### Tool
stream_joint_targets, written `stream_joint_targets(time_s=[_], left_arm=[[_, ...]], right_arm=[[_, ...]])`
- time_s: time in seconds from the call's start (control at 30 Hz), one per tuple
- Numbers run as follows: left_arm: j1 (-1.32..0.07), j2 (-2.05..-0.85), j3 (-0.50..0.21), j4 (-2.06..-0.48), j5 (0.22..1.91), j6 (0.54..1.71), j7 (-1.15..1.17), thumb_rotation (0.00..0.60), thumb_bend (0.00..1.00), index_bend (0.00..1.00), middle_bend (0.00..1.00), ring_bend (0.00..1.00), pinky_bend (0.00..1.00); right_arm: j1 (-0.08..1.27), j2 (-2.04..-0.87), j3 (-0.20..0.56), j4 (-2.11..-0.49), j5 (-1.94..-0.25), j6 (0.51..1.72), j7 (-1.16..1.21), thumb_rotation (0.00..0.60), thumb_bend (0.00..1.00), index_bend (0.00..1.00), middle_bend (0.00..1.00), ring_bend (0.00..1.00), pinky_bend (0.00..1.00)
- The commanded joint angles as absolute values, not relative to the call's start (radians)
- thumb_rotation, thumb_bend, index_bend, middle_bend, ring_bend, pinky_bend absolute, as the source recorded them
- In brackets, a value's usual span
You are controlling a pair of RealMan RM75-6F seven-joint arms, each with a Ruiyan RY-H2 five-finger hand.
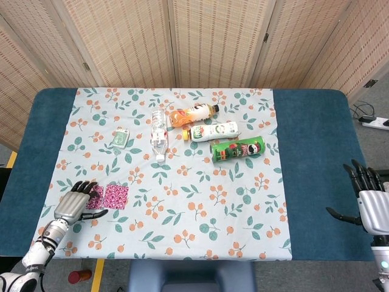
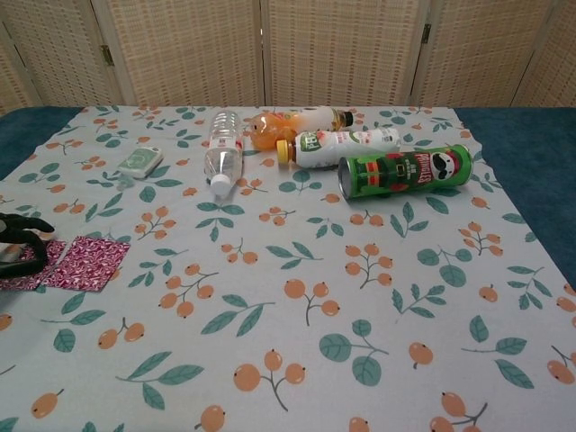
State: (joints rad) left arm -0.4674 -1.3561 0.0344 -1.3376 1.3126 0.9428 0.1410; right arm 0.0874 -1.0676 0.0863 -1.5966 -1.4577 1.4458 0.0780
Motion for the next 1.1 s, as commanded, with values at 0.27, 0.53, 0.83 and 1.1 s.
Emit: stream_joint_targets(time_s=[0.27, 0.53, 0.83, 1.1], left_arm=[[-0.482, -1.351, 0.009, -1.405, 1.341, 0.972, 0.166, 0.000, 0.13, 0.32, 0.09, 0.00, 0.00], [-0.503, -1.371, 0.015, -1.441, 1.353, 0.957, 0.243, 0.000, 0.13, 0.30, 0.09, 0.00, 0.00], [-0.512, -1.408, -0.004, -1.400, 1.317, 0.959, 0.298, 0.405, 0.13, 0.28, 0.09, 0.00, 0.00], [-0.519, -1.444, -0.015, -1.339, 1.298, 0.947, 0.286, 0.591, 0.13, 0.28, 0.09, 0.00, 0.00]], right_arm=[[0.084, -1.064, 0.085, -1.601, -1.458, 1.451, 0.079, 0.470, 0.16, 0.00, 0.00, 0.00, 0.00], [0.079, -1.062, 0.085, -1.595, -1.455, 1.453, 0.090, 0.470, 0.16, 0.00, 0.00, 0.00, 0.00], [0.074, -1.062, 0.085, -1.594, -1.459, 1.464, 0.097, 0.470, 0.16, 0.00, 0.00, 0.00, 0.00], [0.071, -1.061, 0.084, -1.596, -1.457, 1.464, 0.096, 0.470, 0.16, 0.00, 0.00, 0.00, 0.00]])
